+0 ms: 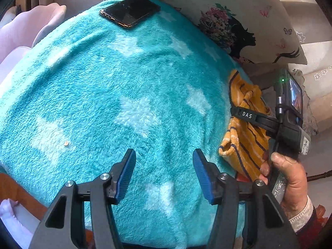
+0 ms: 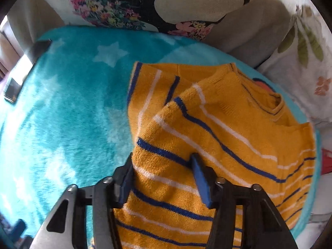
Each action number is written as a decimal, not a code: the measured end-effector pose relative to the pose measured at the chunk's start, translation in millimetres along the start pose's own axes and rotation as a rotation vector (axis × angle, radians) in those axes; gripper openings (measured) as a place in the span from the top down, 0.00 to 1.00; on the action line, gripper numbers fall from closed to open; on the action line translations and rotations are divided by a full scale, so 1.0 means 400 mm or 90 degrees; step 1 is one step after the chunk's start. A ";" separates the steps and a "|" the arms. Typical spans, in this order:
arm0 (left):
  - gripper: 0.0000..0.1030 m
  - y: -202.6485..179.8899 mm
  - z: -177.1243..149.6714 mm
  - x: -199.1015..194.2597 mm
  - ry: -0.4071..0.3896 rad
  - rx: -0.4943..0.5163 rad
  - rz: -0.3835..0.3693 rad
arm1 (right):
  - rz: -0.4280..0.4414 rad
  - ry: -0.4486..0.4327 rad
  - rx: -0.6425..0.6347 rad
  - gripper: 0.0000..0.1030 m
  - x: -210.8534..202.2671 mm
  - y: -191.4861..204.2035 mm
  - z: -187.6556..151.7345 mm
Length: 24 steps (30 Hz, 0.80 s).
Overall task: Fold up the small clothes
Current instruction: 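Grasp the sweater hem with the right gripper, then lift the hem with the right gripper and fold it over toward the collar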
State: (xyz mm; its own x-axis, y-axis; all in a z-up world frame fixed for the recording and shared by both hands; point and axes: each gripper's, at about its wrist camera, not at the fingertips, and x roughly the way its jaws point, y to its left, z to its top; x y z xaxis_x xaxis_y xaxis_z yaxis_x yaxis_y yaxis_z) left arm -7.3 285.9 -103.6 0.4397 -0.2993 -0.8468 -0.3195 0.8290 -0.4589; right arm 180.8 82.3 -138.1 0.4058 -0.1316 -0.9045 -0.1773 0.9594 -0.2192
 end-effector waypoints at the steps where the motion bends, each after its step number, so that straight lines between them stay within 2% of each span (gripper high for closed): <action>1: 0.46 -0.001 0.001 -0.001 -0.001 0.001 -0.001 | -0.010 -0.006 -0.005 0.55 -0.003 0.004 -0.005; 3: 0.46 -0.001 0.000 -0.007 -0.002 0.004 -0.003 | 0.005 -0.019 0.009 0.70 -0.015 -0.009 -0.013; 6: 0.46 -0.013 -0.002 -0.008 -0.006 0.008 0.004 | 0.085 -0.025 0.060 0.79 -0.036 -0.070 -0.024; 10: 0.46 -0.052 -0.009 -0.005 -0.013 0.014 0.012 | 0.201 -0.032 0.119 0.82 -0.056 -0.166 -0.032; 13: 0.46 -0.100 -0.025 -0.014 -0.023 0.025 0.023 | 0.259 -0.045 0.146 0.83 -0.081 -0.237 -0.032; 18: 0.41 -0.208 -0.056 -0.029 -0.036 0.062 0.038 | 0.326 -0.068 0.176 0.83 -0.120 -0.376 -0.052; 24: 0.41 -0.363 -0.093 0.000 -0.031 0.110 0.039 | 0.401 -0.099 0.225 0.84 -0.113 -0.655 -0.134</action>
State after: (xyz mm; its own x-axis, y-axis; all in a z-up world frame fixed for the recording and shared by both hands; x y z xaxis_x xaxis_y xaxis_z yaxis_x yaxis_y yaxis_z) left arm 7.8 147.8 -46.9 0.4650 -0.2263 -0.8559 -0.2004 0.9148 -0.3508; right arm 160.6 -176.4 -59.4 0.4491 0.4824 -0.7520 -0.1290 0.8679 0.4797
